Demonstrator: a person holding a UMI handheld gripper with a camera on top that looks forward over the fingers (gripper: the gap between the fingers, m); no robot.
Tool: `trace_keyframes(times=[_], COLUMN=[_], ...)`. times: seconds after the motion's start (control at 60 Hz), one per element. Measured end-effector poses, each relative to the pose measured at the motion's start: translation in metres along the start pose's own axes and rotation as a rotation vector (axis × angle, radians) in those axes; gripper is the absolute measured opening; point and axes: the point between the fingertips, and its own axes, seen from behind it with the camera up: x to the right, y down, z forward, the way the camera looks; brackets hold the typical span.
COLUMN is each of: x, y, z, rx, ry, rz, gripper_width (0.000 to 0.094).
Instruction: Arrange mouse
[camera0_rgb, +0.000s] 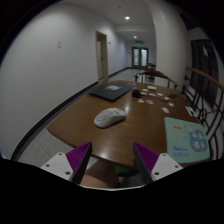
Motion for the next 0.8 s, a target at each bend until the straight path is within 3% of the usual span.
trace_keyframes(times=[0.167,0.217,0.533,0.567,0.65,0.8], x=[-0.020,-0.023,-0.026,-0.026,-0.027,-0.036], y=[-0.005,-0.017,-0.067,-0.068,-0.068,-0.073], z=[0.056,0.078,0.159,0.161,0.156,0.158], rx=[-0.057,-0.034,-0.089,-0.084,-0.057,-0.064], ry=[-0.055,-0.040,0.050,0.061,0.061,-0.043], rz=[-0.010,-0.018,0.003,0.012,0.024,-0.020], gripper_width=[0.0832,0.0831,0.0838,0.0809,0.0475,0.0355])
